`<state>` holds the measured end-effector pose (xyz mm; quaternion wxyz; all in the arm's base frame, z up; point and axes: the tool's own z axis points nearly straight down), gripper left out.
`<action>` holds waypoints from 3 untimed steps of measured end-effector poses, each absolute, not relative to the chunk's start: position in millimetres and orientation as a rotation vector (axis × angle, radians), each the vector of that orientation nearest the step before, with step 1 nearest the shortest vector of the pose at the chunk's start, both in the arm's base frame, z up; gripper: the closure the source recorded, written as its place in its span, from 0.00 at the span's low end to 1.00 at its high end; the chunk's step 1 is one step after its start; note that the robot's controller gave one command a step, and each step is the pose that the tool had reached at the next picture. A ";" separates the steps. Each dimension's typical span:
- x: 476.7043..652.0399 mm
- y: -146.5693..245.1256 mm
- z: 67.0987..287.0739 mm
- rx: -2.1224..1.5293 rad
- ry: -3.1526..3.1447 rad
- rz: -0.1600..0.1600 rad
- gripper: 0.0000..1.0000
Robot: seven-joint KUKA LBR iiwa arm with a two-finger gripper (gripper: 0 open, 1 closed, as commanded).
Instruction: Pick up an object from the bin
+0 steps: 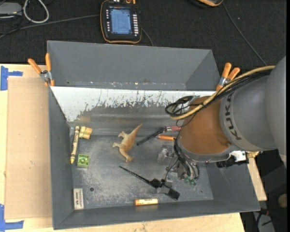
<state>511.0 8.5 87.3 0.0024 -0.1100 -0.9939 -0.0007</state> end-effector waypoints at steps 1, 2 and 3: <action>521.4 24.9 156.1 0.234 -3.134 0.000 0.00; 494.9 64.5 96.9 -0.471 -3.083 -0.002 0.00; 510.3 32.6 68.8 -0.135 -3.142 -0.002 0.00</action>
Offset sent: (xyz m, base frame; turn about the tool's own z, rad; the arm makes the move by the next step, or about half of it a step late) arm -0.0139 0.0547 0.0127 0.0844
